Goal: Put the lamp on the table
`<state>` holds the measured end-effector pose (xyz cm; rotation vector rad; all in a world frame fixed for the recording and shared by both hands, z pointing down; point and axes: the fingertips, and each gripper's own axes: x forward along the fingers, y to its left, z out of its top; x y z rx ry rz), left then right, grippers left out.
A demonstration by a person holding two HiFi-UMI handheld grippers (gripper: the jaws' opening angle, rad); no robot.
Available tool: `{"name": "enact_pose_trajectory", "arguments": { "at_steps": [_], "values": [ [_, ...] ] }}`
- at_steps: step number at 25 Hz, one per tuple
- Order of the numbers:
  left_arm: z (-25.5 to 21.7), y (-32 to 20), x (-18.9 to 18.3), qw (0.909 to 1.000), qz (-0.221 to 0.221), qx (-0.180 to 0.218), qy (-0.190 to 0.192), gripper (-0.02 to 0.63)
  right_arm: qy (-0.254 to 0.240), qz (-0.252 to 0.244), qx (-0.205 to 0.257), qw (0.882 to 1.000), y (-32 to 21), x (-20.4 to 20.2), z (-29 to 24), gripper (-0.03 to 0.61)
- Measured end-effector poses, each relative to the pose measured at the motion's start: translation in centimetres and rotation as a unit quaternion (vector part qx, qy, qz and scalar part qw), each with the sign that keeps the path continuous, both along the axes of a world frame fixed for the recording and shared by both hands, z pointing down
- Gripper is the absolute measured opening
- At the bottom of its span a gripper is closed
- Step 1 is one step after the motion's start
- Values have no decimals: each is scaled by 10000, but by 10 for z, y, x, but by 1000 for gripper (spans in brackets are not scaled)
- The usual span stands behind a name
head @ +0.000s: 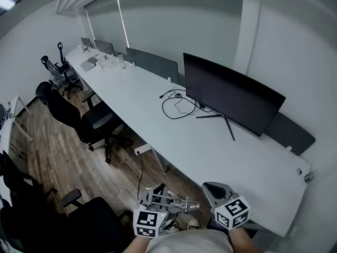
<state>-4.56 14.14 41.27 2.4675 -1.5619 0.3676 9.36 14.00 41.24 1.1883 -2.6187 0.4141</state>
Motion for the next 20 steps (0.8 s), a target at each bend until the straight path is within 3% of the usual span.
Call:
{"name": "enact_pose_trajectory", "arguments": {
  "at_steps": [13,20],
  "values": [
    [1,-8,-11,10000,12,-43,-12,14,-14,23,31,10000,-6,-11,3,31],
    [1,-14,-19,10000,60,-51,30,14,-287,29,84,9995,-13,-21,-5,32]
  ]
}}
